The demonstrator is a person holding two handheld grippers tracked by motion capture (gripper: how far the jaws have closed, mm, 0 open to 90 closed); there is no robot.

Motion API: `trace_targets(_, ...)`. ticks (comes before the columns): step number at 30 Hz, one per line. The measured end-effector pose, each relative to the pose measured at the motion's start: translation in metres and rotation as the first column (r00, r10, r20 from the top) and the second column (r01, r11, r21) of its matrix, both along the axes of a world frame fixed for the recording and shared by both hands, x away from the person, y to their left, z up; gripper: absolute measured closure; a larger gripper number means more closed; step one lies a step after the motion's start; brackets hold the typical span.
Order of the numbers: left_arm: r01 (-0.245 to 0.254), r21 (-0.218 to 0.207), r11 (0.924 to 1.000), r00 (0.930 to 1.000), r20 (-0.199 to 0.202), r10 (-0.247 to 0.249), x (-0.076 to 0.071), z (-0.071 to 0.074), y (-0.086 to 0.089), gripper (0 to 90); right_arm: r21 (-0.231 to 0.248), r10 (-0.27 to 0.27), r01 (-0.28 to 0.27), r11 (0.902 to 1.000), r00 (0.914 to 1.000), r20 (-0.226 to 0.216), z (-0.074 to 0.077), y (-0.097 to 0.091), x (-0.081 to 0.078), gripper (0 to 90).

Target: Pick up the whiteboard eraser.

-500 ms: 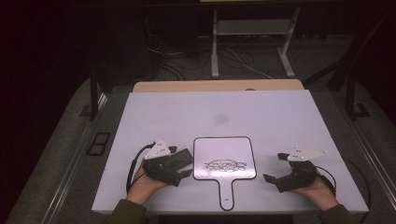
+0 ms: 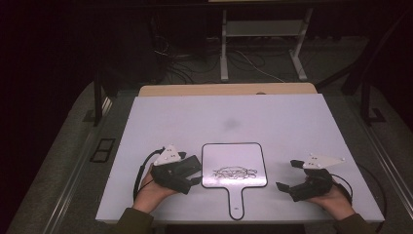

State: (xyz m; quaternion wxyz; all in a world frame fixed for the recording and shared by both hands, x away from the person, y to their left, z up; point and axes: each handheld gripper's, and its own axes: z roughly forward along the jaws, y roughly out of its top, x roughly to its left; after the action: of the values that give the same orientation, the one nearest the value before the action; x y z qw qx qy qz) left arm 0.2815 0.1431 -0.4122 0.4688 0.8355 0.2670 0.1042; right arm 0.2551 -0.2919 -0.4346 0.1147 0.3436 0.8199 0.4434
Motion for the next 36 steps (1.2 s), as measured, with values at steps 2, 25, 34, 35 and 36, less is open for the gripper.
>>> trace_targets(2,0.005,0.0,1.0,1.0,-0.001,-0.005,0.001,0.001,0.0,0.0,0.0,-0.004,0.004,1.0,1.0,-0.002,0.0,0.0,-0.001,0.0)
trace_targets(25,-0.003,0.007,1.0,0.9998,-0.018,0.004,0.021,0.006,0.005,0.0,0.029,-0.013,0.013,0.9995,0.9999,0.005,0.001,-0.001,0.001,0.0)
trace_targets(34,-0.015,0.032,0.9994,0.9999,0.002,0.015,0.035,0.007,0.008,0.0,0.032,-0.018,0.018,0.9993,0.9998,0.006,0.0,-0.002,0.001,0.0)
trace_targets(35,-0.015,0.032,0.9994,0.9999,0.002,0.015,0.035,0.007,0.008,0.0,0.033,-0.016,0.016,0.9993,0.9998,0.006,0.0,-0.001,0.001,0.0)
trace_targets(36,-0.008,0.041,0.9991,1.0,-0.002,0.008,0.035,0.006,0.008,0.0,0.033,-0.014,0.013,0.9994,0.9999,0.008,0.0,-0.001,0.002,0.0)
